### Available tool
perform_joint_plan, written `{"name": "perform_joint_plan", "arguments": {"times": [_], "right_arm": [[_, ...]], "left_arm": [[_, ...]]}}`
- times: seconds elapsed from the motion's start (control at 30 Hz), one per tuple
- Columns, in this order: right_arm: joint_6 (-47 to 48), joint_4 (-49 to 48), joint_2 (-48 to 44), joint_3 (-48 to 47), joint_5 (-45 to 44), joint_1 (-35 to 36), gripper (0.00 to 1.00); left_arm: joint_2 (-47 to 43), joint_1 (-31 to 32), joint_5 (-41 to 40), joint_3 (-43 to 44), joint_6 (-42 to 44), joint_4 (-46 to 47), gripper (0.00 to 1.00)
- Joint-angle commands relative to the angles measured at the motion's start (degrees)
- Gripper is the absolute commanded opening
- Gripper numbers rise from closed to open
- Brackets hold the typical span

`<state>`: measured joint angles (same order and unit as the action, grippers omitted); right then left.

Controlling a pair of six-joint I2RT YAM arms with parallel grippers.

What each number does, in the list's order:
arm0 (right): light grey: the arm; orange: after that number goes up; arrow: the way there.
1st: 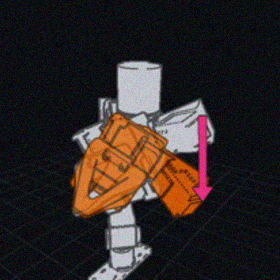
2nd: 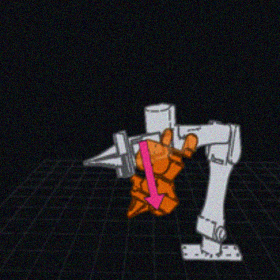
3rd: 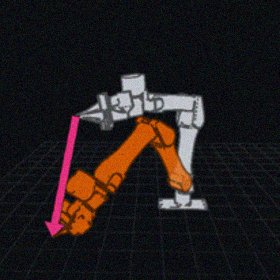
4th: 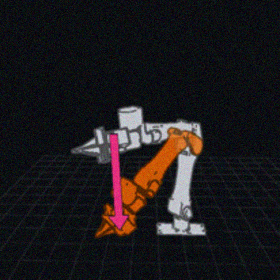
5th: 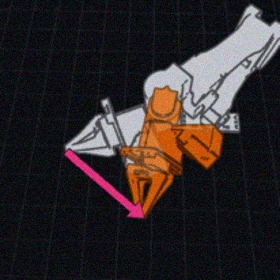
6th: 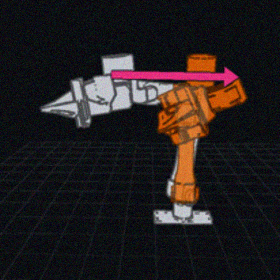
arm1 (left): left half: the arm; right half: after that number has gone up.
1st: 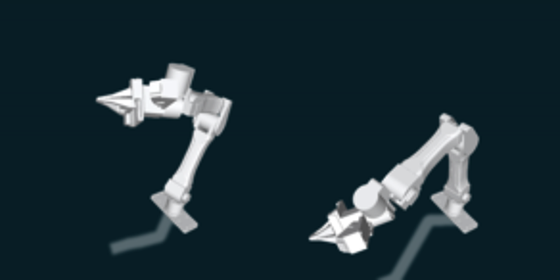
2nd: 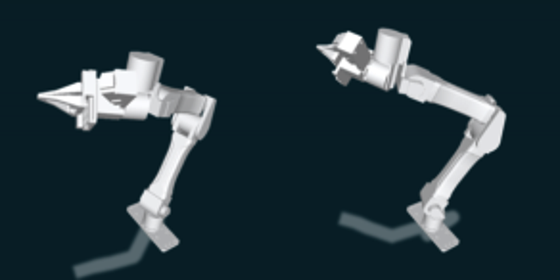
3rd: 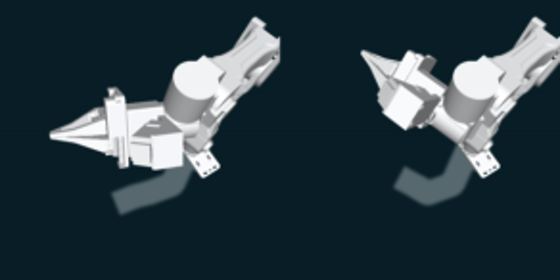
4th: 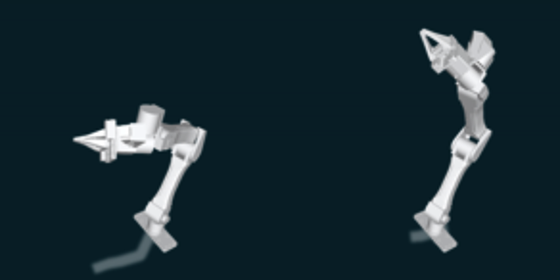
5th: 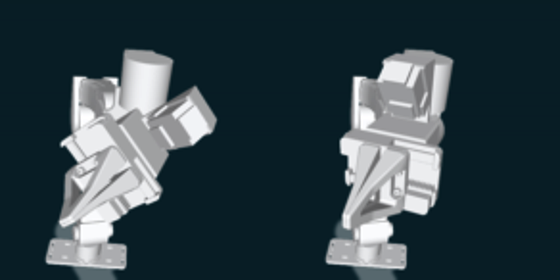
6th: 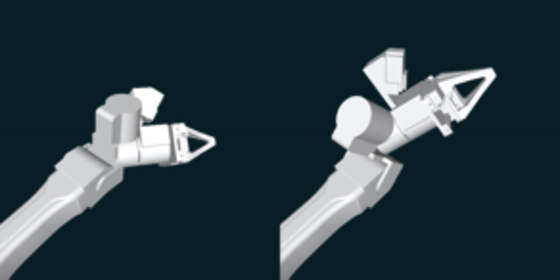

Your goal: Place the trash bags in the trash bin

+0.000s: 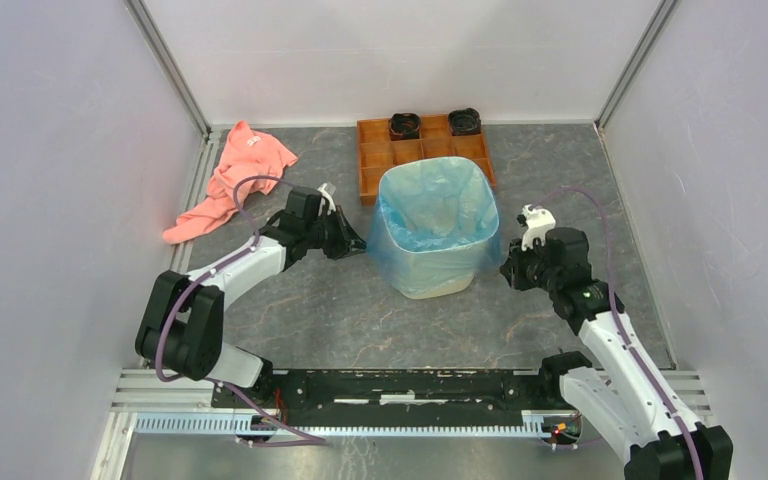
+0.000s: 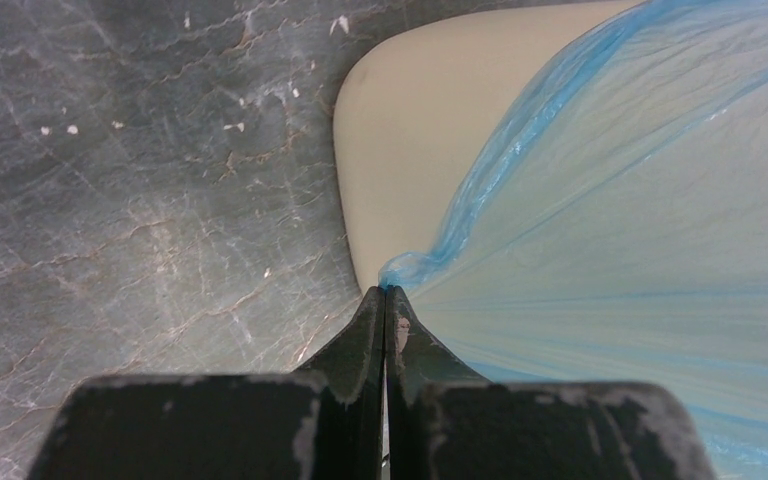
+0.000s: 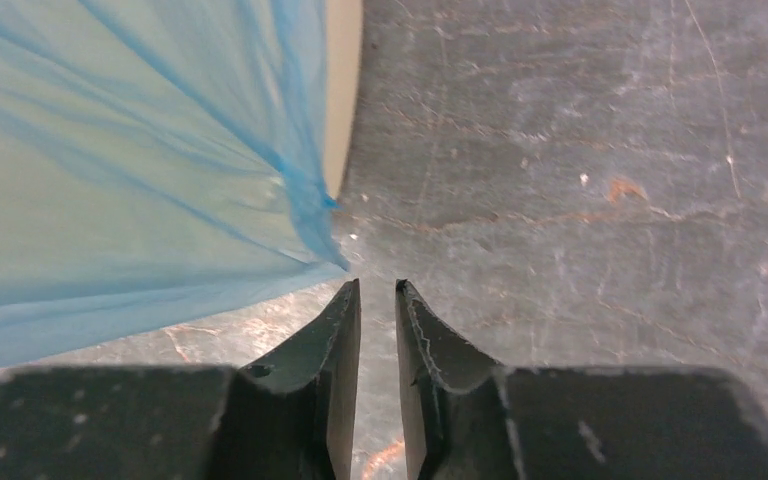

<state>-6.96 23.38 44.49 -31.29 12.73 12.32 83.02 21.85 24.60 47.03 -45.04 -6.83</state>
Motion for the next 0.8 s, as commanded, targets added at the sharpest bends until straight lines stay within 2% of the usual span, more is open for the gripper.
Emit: {"name": "perform_joint_plan", "arguments": {"times": [0.0, 0.07, 0.23, 0.3, 0.33, 0.4, 0.47, 0.53, 0.63, 0.77], "right_arm": [[-0.8, 5.8, 0.8, -4.1, -9.0, -0.2, 0.32], [-0.3, 9.9, 1.2, -7.1, -16.1, -0.2, 0.46], [2.5, 20.0, 3.4, -20.7, -31.5, -0.1, 0.60], [4.8, 20.7, 4.6, -27.7, -33.5, -0.1, 0.64], [5.9, 20.5, 5.9, -31.2, -32.7, -0.1, 0.65], [8.6, 19.1, 9.4, -38.3, -25.8, -0.1, 0.69], [9.1, 17.6, 14.9, -45.2, -10.5, 0.5, 0.69], [8.9, 15.7, 19.7, -49.6, 0.5, 4.1, 0.69], [10.3, 13.3, 24.8, -53.5, -1.1, 15.3, 0.70], [12.7, 17.8, 34.0, -57.9, -2.1, 21.7, 0.64]], "left_arm": [[0.3, 0.2, 0.1, -1.0, 2.3, 1.4, 0.02], [-0.2, 0.3, -1.0, -0.3, 3.4, 0.3, 0.02], [-1.0, 0.4, -2.0, 0.1, 4.0, -1.0, 0.02], [-1.1, 0.7, -1.3, -0.2, 3.3, -0.1, 0.02], [-1.1, 0.8, -1.2, -0.2, 3.1, 0.1, 0.02], [-1.1, 1.2, -1.0, 0.2, 3.1, 0.2, 0.02], [-1.0, 1.5, -0.7, 0.9, 3.2, -0.2, 0.02], [-1.2, 1.6, -0.7, 1.4, 3.5, -0.9, 0.02], [-2.1, 1.6, -1.1, 1.5, 3.5, -1.4, 0.02], [-2.6, 1.8, -1.5, 2.0, 3.9, -2.8, 0.02]]}}
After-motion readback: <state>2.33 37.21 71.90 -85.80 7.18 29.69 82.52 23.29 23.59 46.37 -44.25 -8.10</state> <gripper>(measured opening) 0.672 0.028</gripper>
